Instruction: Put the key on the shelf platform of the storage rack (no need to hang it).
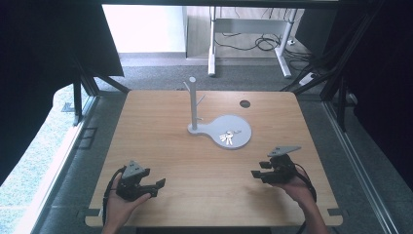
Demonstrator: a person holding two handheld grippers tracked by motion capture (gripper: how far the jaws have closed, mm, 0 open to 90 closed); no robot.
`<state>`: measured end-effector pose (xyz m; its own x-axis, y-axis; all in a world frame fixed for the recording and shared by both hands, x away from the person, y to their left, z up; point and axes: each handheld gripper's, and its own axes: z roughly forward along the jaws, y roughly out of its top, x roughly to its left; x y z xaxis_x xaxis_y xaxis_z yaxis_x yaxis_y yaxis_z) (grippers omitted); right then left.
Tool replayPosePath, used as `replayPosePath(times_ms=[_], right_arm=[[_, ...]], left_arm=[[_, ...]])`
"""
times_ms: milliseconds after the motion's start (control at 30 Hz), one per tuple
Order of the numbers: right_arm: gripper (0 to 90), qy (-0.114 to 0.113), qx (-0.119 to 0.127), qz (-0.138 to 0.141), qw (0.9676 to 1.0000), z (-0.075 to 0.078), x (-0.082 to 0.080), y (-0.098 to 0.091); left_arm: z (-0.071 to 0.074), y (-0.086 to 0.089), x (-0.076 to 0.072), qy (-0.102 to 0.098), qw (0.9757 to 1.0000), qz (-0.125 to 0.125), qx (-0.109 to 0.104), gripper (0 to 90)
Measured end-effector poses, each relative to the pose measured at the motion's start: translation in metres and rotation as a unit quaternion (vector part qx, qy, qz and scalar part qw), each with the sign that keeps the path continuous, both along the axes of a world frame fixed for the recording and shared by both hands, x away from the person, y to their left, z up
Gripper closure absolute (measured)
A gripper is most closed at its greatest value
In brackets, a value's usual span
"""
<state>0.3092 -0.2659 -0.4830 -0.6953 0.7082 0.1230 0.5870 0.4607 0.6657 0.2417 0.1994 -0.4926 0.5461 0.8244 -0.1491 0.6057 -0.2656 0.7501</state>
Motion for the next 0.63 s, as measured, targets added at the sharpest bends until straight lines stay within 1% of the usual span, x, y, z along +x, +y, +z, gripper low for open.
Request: replayPosePath(times_ms=[100,133,167,233,300,433,567,600,633], right_arm=[[47.0,-0.001,0.009,-0.012,0.9999,-0.011,-0.006,-0.006],[46.4,0.012,-0.005,-0.011,0.9999,-0.018,-0.007,-0.007],[46.4,0.012,-0.005,-0.011,0.9999,-0.018,-0.007,-0.007],[46.5,0.014,-0.006,-0.017,0.9997,-0.023,-0.006,-0.01],[46.4,0.015,-0.007,-0.017,0.9997,-0.024,-0.006,-0.01],[46.4,0.007,-0.006,-0.02,0.9998,-0.024,-0.006,-0.009],[45.6,0.006,-0.007,-0.018,0.9998,-0.025,-0.005,-0.008],[45.2,0.005,-0.007,-0.02,0.9998,-0.026,-0.005,-0.009],[44.2,-0.002,-0.008,-0.03,0.9995,-0.028,-0.002,-0.012]], left_arm=[[0.0,0.0,0.0,0.001,1.0,0.0,0.001,27.1],[0.0,0.0,0.0,0.0,1.0,0.0,0.001,27.1],[0.0,0.0,0.0,0.0,1.0,0.0,0.0,27.1],[0.0,0.001,-0.001,-0.001,1.0,0.001,-0.001,27.1],[0.001,0.002,-0.001,-0.003,1.0,0.0,-0.001,27.1],[0.001,0.001,-0.001,-0.002,1.0,-0.001,-0.003,27.1],[0.0,0.0,-0.001,-0.002,1.0,-0.004,0.0,27.1],[0.0,0.0,-0.001,-0.002,1.0,-0.004,0.0,27.1],[0.0,0.0,-0.001,-0.002,1.0,-0.004,0.0,27.1]])
